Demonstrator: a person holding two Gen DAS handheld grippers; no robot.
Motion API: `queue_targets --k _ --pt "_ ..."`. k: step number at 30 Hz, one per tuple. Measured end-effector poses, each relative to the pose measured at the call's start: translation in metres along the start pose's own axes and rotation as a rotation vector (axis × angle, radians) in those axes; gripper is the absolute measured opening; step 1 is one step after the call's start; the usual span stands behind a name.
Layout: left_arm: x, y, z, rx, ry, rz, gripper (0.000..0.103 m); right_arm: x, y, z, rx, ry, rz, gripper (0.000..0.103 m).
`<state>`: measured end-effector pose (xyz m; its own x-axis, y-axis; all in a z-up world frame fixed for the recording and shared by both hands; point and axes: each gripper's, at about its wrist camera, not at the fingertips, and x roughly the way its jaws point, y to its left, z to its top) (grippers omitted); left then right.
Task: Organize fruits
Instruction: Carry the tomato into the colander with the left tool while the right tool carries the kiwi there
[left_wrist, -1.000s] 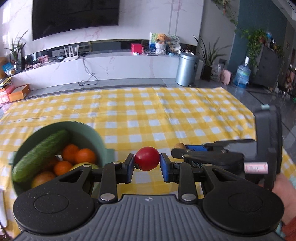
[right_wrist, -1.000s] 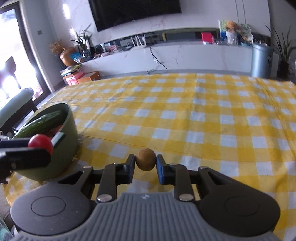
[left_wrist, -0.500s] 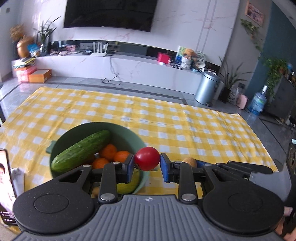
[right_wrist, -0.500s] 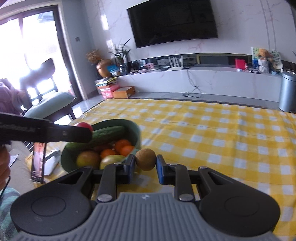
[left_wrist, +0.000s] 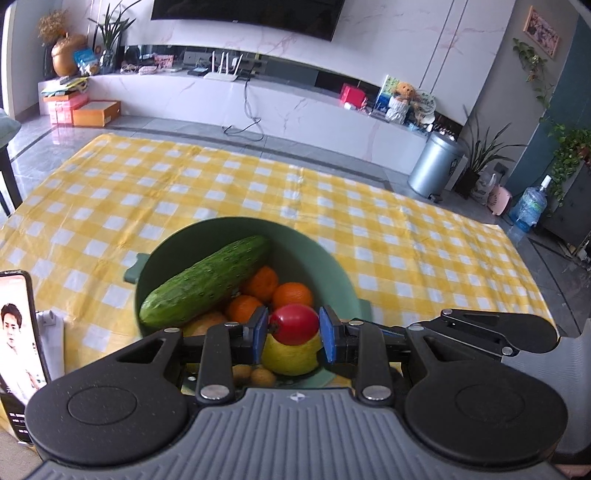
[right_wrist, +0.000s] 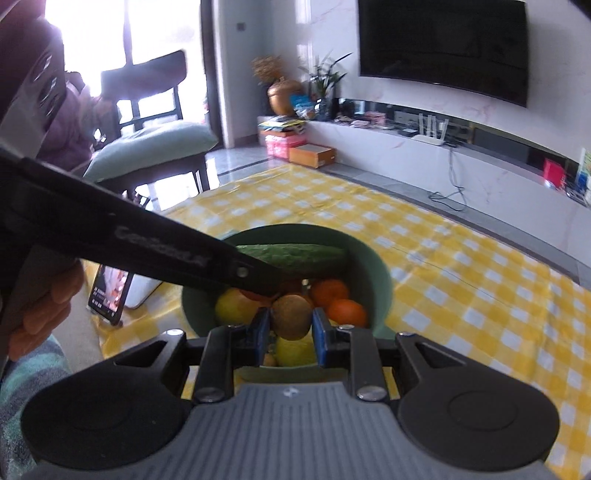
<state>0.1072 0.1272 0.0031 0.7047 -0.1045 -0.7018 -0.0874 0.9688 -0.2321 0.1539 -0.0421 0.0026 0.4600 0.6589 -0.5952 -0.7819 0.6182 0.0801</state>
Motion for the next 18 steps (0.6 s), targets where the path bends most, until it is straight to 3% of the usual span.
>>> queue_targets --k 9,18 --pt "0.008 0.026 -0.001 -0.038 0.029 -0.027 0.033 0.037 0.020 0.010 -0.093 0.102 0.047 0.021" --pt "0.017 0.032 -0.002 -0.047 0.039 -0.079 0.033 0.040 0.007 0.006 -0.043 0.118 0.020 0.021"
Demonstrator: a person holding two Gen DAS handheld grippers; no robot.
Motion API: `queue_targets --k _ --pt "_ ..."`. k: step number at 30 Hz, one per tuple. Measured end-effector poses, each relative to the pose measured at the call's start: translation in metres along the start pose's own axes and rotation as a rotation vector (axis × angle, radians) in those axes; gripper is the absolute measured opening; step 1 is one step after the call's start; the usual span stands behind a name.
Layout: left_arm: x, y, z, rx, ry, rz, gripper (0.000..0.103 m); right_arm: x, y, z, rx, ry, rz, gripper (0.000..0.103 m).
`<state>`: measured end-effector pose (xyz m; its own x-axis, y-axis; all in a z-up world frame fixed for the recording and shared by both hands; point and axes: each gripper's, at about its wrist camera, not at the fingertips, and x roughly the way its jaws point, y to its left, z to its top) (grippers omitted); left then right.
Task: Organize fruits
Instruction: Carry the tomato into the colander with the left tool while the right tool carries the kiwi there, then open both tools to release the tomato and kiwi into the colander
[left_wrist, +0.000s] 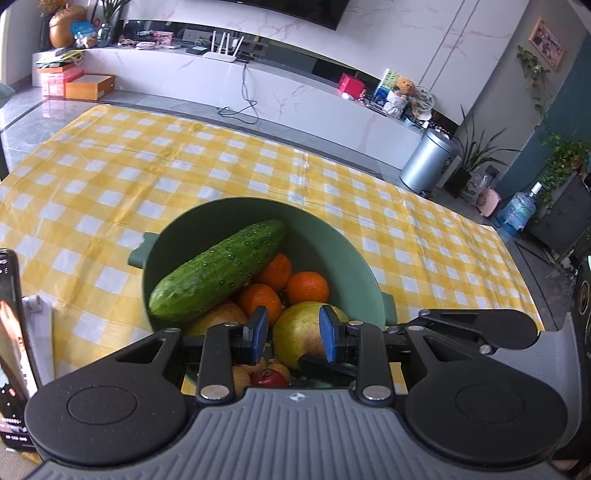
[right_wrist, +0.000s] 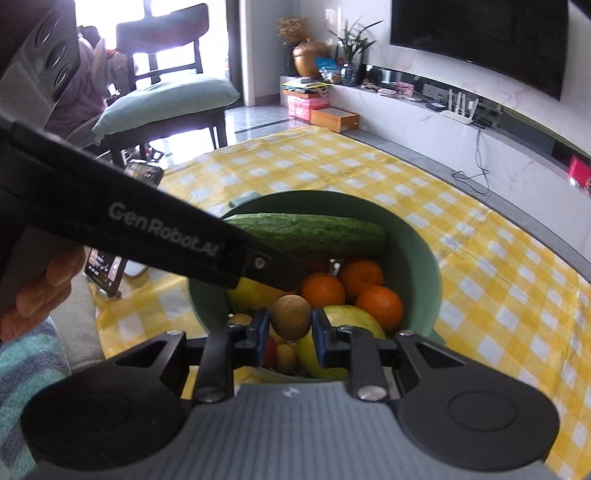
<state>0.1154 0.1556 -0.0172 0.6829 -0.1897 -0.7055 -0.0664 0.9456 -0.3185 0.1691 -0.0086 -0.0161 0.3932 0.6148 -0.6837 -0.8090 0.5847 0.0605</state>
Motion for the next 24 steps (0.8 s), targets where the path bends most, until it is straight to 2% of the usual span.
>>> queue_targets --k 10,16,19,24 --pt "0.020 -0.002 -0.006 0.007 0.047 -0.003 0.033 -0.010 -0.020 -0.011 0.047 -0.011 -0.053 0.021" --pt "0.019 0.001 -0.008 -0.008 0.032 0.011 0.033 -0.005 -0.017 -0.010 0.048 -0.019 -0.023 0.021" --pt "0.013 0.008 -0.005 -0.042 0.006 0.026 0.033 0.000 -0.009 -0.006 0.033 -0.020 0.011 0.021" --pt "0.011 0.020 -0.004 -0.096 0.006 0.021 0.033 0.014 0.003 0.000 0.012 0.000 0.040 0.021"
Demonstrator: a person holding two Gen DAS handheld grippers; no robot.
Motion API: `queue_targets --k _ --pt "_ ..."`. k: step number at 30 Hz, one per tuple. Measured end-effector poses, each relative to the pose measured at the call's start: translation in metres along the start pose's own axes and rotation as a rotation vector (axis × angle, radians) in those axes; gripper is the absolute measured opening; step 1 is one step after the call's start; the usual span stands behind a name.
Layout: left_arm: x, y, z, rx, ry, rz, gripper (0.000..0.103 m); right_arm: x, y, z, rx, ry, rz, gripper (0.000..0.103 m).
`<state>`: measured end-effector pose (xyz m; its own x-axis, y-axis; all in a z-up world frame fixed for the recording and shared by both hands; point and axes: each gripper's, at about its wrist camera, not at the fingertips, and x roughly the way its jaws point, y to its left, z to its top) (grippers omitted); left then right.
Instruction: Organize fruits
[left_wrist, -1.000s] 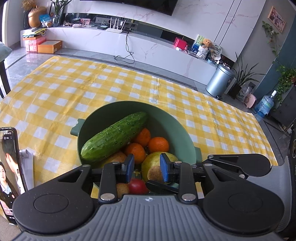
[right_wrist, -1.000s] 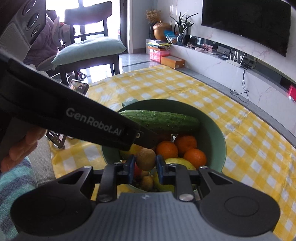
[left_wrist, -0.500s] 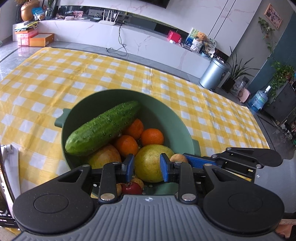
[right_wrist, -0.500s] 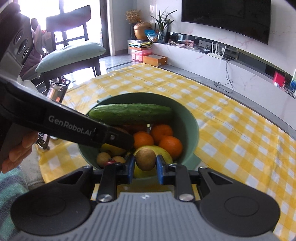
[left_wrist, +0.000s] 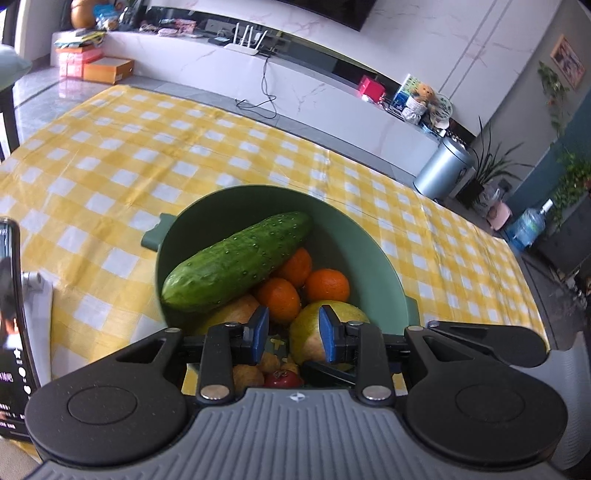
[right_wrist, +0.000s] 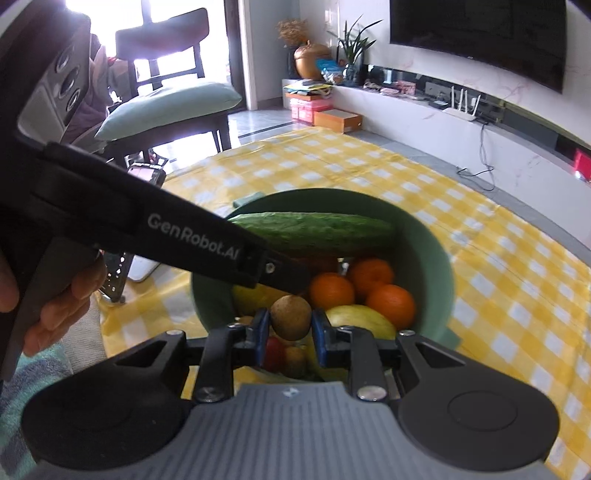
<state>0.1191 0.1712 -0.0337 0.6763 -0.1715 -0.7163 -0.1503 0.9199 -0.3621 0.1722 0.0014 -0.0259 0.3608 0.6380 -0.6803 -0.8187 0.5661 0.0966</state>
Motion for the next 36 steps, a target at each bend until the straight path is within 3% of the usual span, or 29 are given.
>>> queue_targets --k 10,13,16,19,27,34,36 --pt "-0.003 0.007 0.003 -0.054 -0.025 -0.011 0.041 0.013 0.004 0.003 -0.003 0.007 -0.020 0.024" --pt "-0.006 0.005 0.004 -0.058 -0.031 -0.021 0.041 0.007 0.005 0.004 -0.002 -0.005 -0.030 0.035" --pt "-0.014 -0.003 0.004 -0.036 -0.056 -0.031 0.041 -0.004 0.003 0.004 0.006 -0.022 -0.048 0.036" --pt "-0.024 -0.017 0.005 -0.007 -0.088 -0.034 0.042 -0.024 0.000 0.004 0.033 -0.051 -0.093 0.045" --pt "-0.065 -0.075 -0.001 0.163 -0.209 0.039 0.052 -0.091 -0.012 -0.007 0.163 -0.156 -0.262 0.062" --pt "-0.100 -0.127 -0.019 0.388 -0.297 0.146 0.058 -0.148 -0.009 -0.019 0.252 -0.271 -0.368 0.080" --pt "-0.104 -0.135 -0.026 0.427 -0.321 0.169 0.060 -0.160 -0.006 -0.023 0.258 -0.300 -0.390 0.080"
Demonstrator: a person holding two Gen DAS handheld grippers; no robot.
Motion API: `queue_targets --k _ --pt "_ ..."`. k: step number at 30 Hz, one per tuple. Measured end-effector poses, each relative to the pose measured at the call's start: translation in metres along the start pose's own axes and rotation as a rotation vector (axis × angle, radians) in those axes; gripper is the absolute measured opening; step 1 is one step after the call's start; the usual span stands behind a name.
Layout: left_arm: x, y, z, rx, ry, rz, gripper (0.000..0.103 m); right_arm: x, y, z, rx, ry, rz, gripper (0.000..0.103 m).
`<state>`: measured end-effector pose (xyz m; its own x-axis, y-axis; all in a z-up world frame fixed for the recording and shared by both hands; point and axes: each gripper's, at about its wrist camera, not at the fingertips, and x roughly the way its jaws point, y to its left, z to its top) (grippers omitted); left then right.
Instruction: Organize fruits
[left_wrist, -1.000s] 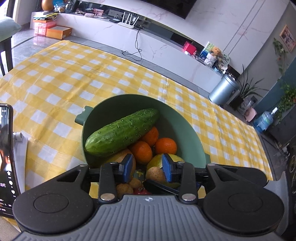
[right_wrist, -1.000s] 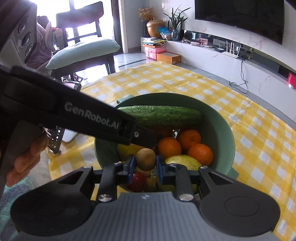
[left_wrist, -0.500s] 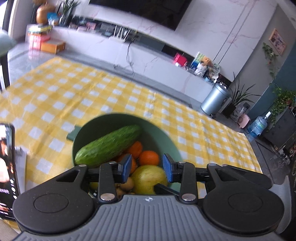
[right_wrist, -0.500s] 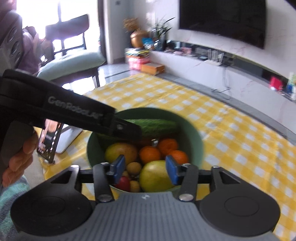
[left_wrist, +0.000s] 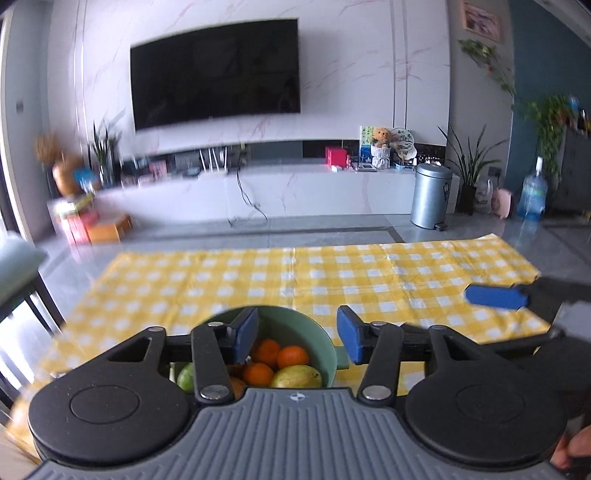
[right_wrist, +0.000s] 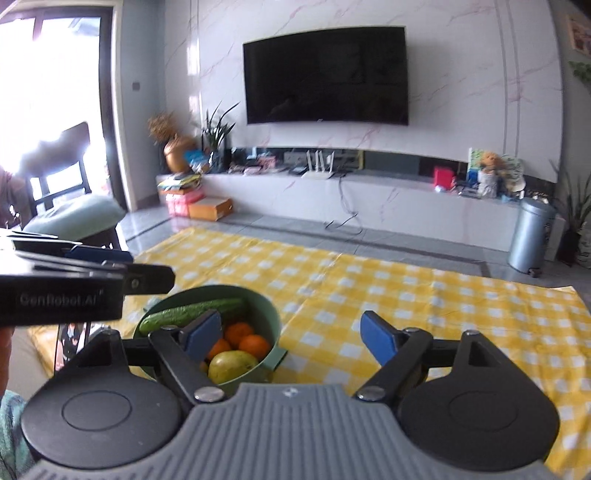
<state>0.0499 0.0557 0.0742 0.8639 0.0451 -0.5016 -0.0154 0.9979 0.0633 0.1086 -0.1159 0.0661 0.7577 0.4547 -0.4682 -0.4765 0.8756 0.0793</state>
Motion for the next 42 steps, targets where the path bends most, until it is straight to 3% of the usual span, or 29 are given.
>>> queue_targets --k 3,5,8,10,16,25,42 --pt "-0.005 -0.005 -0.006 -0.006 -0.013 -0.027 0.062 -0.016 -0.001 -0.004 -0.008 -0.023 -0.034 0.086" --pt "-0.006 -0.005 -0.012 -0.016 -0.022 -0.032 0.068 -0.023 -0.002 -0.009 -0.021 -0.031 -0.057 0.087" --pt "-0.005 -0.010 -0.022 0.006 -0.048 0.018 0.073 -0.027 -0.007 -0.016 -0.010 -0.027 -0.091 0.092" --pt "-0.004 -0.010 -0.029 0.011 -0.054 0.044 0.081 -0.027 -0.012 -0.022 0.014 -0.018 -0.089 0.092" --pt "0.017 -0.019 -0.048 0.052 0.016 0.092 0.082 -0.019 -0.016 -0.036 0.034 0.016 -0.086 0.093" --pt "0.053 -0.024 -0.071 0.070 0.155 0.103 0.082 0.008 -0.028 -0.055 0.057 0.087 -0.081 0.095" --pt "0.062 -0.026 -0.076 0.072 0.211 0.093 0.082 0.019 -0.042 -0.064 0.103 0.116 -0.082 0.097"
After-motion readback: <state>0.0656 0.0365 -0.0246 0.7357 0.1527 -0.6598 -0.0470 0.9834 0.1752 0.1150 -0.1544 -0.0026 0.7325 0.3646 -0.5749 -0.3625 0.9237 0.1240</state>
